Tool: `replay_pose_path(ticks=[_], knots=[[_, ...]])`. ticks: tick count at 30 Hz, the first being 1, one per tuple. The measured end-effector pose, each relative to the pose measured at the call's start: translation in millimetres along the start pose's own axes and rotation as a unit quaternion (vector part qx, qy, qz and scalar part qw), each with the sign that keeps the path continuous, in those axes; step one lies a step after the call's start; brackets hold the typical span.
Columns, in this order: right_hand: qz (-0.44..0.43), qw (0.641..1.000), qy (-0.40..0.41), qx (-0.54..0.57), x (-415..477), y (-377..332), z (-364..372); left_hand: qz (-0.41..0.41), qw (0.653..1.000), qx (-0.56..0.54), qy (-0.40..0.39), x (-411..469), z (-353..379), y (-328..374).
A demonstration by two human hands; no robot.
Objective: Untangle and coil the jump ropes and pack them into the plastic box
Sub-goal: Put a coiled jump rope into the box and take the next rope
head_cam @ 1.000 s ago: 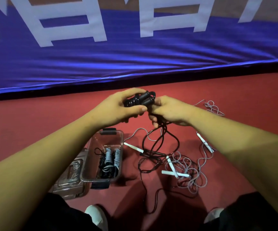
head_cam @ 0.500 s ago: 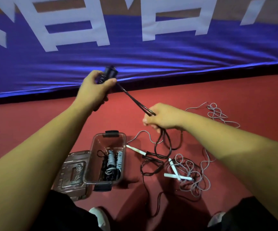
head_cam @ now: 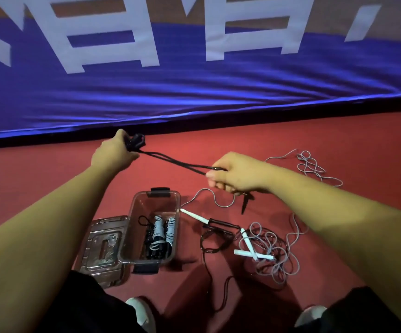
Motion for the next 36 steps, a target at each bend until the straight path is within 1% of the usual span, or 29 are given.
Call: replay_pose_path(ticks=[2,4,5,9,10,12,15,18,20,22,24,26,29,31,32,33,34,36], knots=[[0.029,0.998,-0.048,-0.003,-2.6,-13.5,12.9,-0.012,0.999,0.040,-0.015,-2.3,5.4,-1.1],[0.042,0.996,-0.078,0.026,-5.4,-25.2,24.7,-0.013,0.996,0.079,-0.037,-5.4,11.7,-3.3],[0.041,0.996,-0.079,0.028,-6.7,-29.5,29.6,-0.008,0.994,0.100,-0.049,-7.4,15.4,-6.0],[0.015,0.996,-0.082,-0.028,-15.2,-38.4,39.6,0.010,0.984,0.157,-0.088,-22.1,31.9,-13.3],[0.001,0.997,-0.072,-0.024,-16.9,-39.9,37.9,0.021,0.980,0.171,-0.098,-26.0,35.1,-10.6],[-0.019,0.998,-0.038,0.044,-16.2,-41.1,27.9,0.058,0.967,0.205,-0.138,-33.6,43.0,0.2],[-0.035,0.985,0.046,0.164,-5.4,-35.2,3.1,0.113,0.936,0.218,-0.252,-50.1,57.0,23.4],[-0.026,0.967,0.143,0.208,8.8,-16.0,-19.5,0.170,0.905,0.196,-0.337,-75.5,67.0,56.7],[0.000,0.949,0.196,0.248,16.1,-0.4,-32.2,0.242,0.885,0.156,-0.366,-91.4,71.2,83.8],[0.032,0.926,0.238,0.291,21.5,13.3,-41.9,0.305,0.866,0.080,-0.388,-106.8,71.4,108.9],[0.061,0.917,0.276,0.283,27.5,26.7,-46.4,0.354,0.845,0.015,-0.401,-119.7,67.4,128.3],[0.079,0.916,0.304,0.251,31.0,36.7,-47.4,0.384,0.831,-0.043,-0.400,-129.0,56.9,144.1],[0.093,0.913,0.322,0.234,33.8,49.8,-48.1,0.403,0.832,-0.122,-0.360,-133.2,37.3,157.7],[0.090,0.936,0.314,0.129,33.7,57.7,-49.8,0.398,0.837,-0.188,-0.324,-131.2,28.3,160.2],[0.094,0.949,0.295,0.067,33.6,62.2,-48.3,0.376,0.840,-0.238,-0.310,-130.6,24.0,159.6],[0.104,0.956,0.273,0.021,34.6,68.2,-46.3,0.343,0.840,-0.303,-0.292,-128.8,18.7,159.5],[0.121,0.963,0.241,0.001,35.6,75.4,-43.2,0.304,0.836,-0.371,-0.267,-124.9,14.3,158.4],[0.159,0.976,0.148,-0.005,34.9,85.8,-33.9,0.206,0.837,-0.466,-0.200,-108.3,5.8,153.7]])
Point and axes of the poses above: each hand's wrist, its own x-axis towards the middle knuckle, its own z-axis out of the palm, y = z × x, the point moved 1 cm from there along x, towards the middle knuckle, and after that the axes turned 11 degrees about z, right-handed, at the moved point
